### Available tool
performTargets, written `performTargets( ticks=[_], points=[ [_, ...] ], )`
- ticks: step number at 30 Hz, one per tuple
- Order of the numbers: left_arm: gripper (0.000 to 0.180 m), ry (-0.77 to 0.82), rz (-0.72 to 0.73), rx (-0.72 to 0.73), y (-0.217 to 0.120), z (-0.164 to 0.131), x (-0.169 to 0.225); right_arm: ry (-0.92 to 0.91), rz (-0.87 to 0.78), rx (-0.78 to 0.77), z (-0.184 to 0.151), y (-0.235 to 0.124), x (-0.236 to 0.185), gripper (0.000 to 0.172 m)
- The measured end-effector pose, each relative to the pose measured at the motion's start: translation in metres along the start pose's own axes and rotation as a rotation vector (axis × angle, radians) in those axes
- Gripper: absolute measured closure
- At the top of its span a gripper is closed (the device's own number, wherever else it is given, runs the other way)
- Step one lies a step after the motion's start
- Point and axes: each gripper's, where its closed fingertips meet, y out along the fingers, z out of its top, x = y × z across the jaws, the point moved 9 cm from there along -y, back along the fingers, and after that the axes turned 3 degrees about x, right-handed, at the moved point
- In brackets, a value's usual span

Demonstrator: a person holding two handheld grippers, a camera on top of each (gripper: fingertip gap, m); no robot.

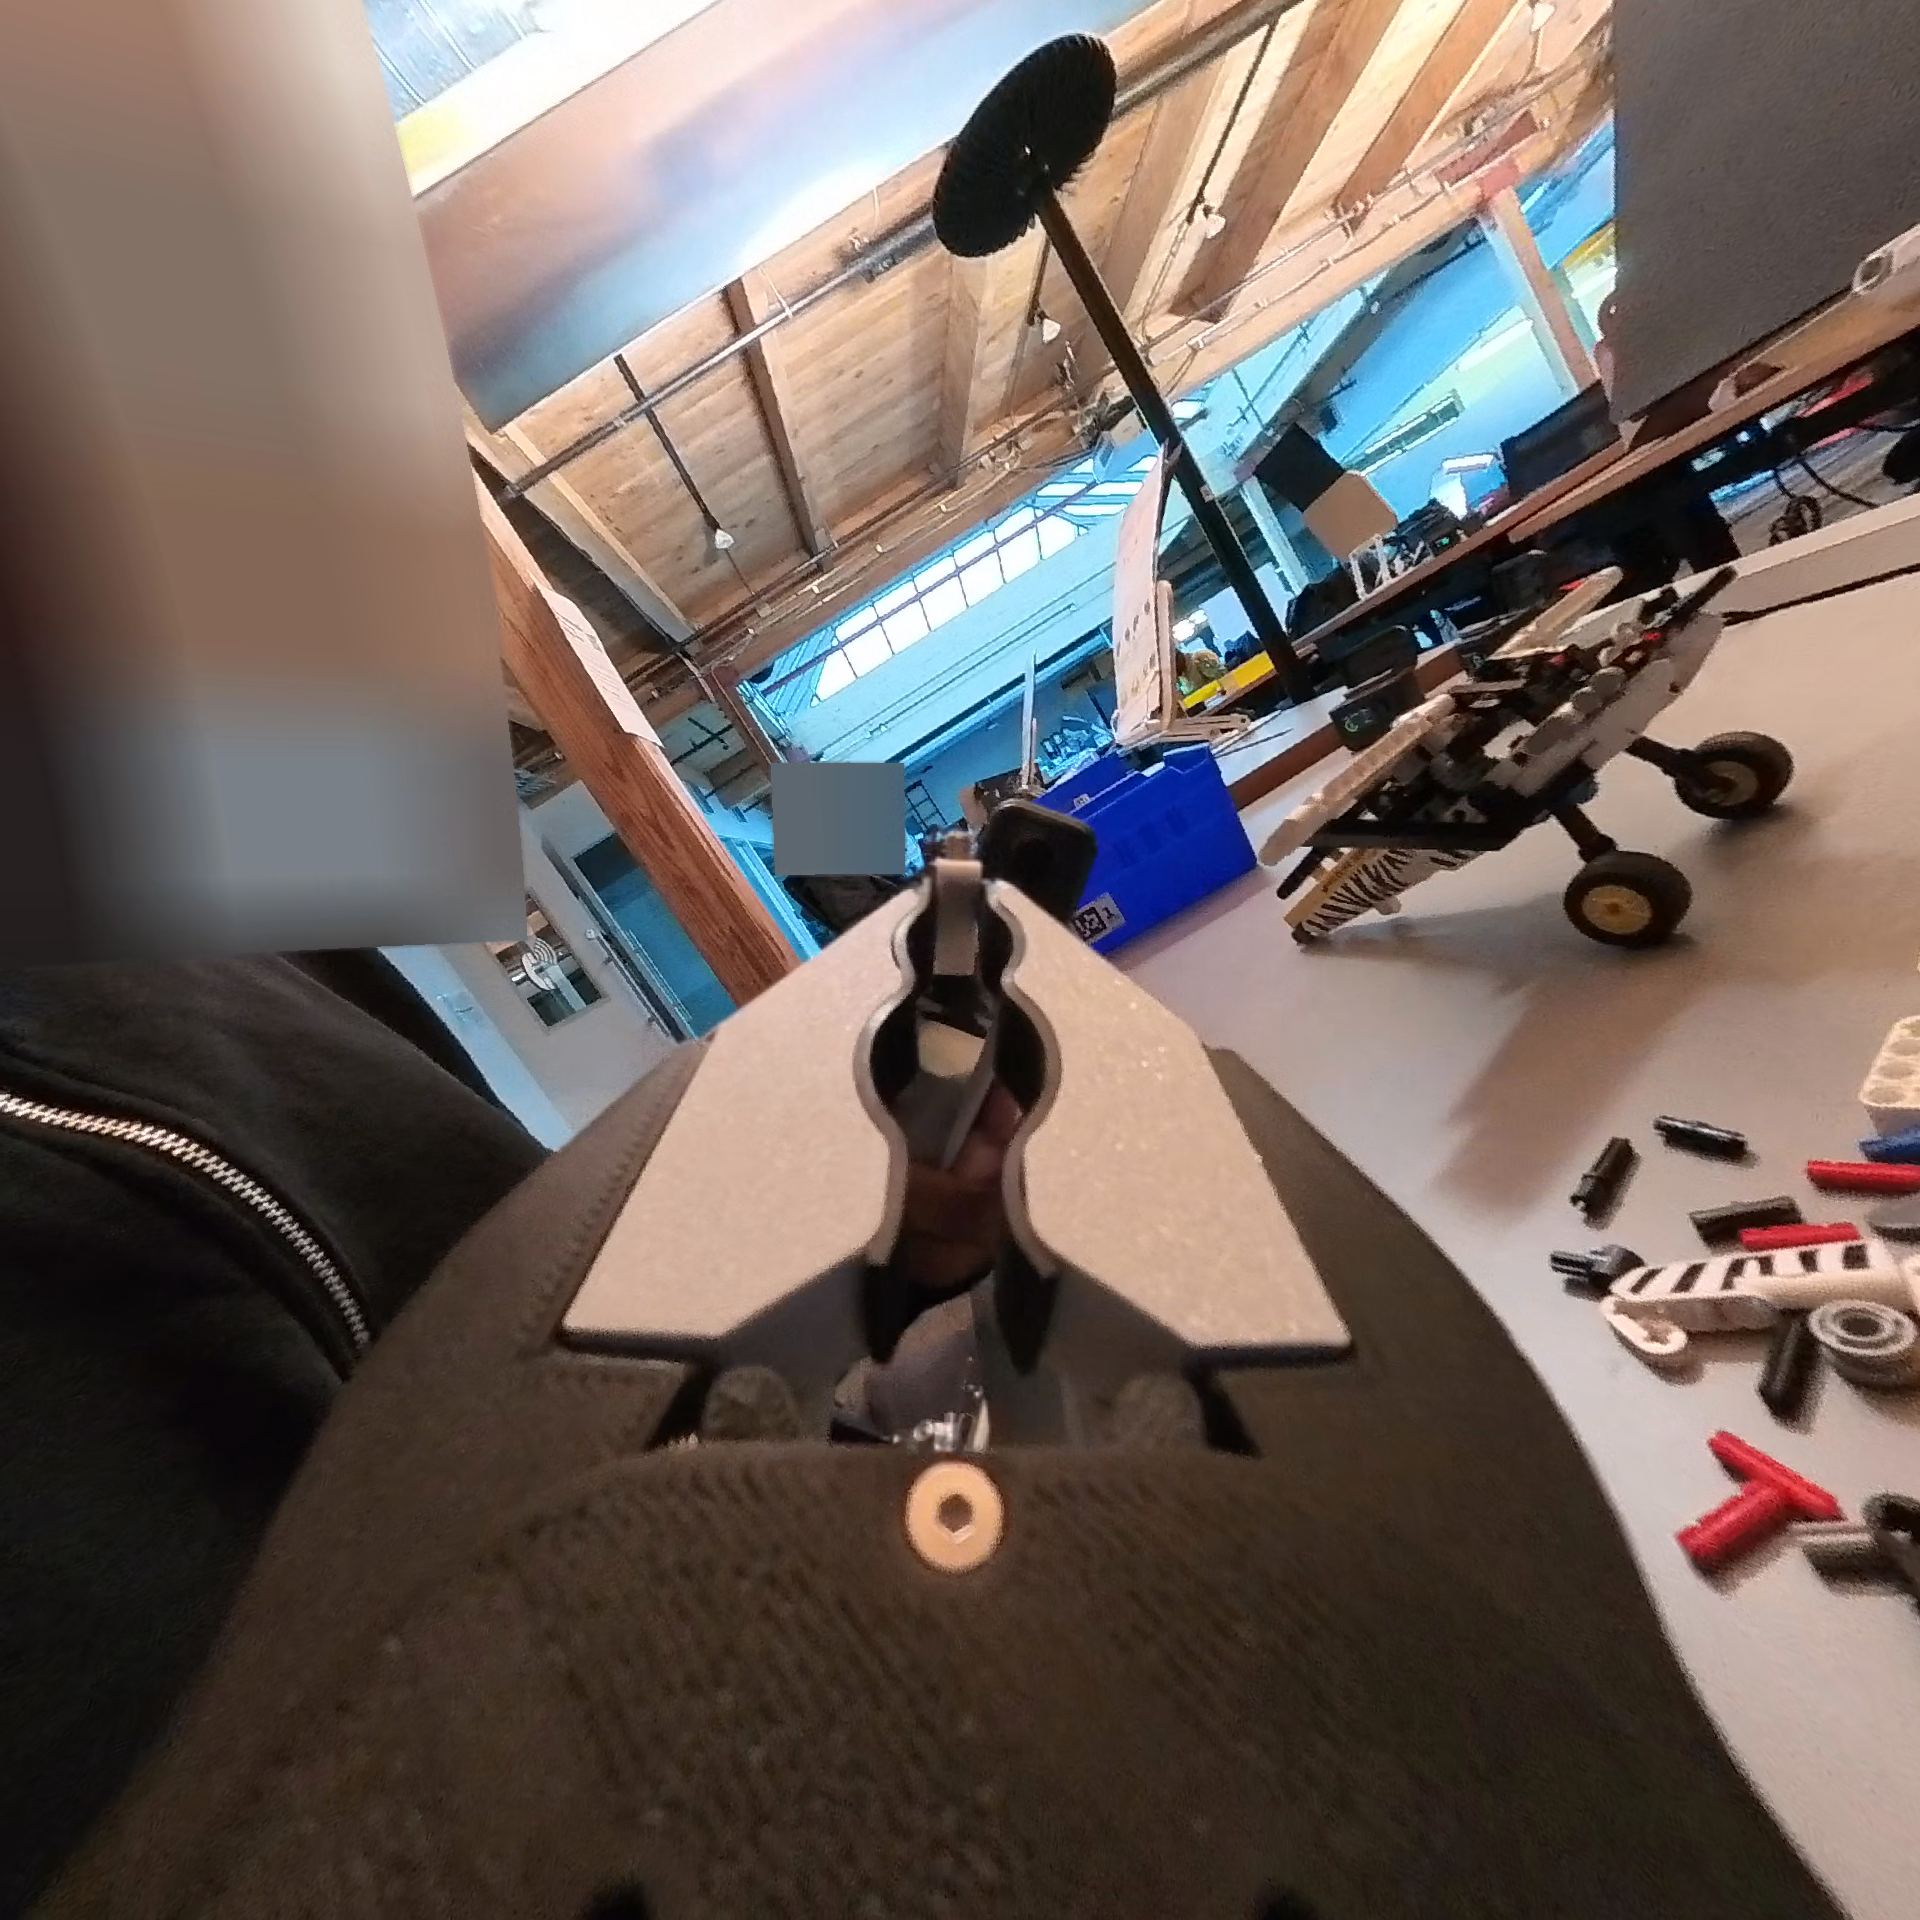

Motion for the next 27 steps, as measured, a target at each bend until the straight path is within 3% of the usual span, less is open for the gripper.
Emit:
performTargets(
  ticks=[4,11,27],
  points=[
    [0.169,0.056,0.030,-0.026,0.001,-0.001,0.002,-0.017,-0.025,-0.030,-0.001,0.001,0.000,0.167],
    [0.178,0.263,0.162,-0.108,0.001,0.001,0.009,-0.003,-0.025,-0.058,-0.003,0.001,0.001,0.167],
    [0.179,0.308,0.184,-0.183,-0.004,0.004,0.013,0.045,0.003,-0.067,-0.007,0.005,0.002,0.167]
  ],
)
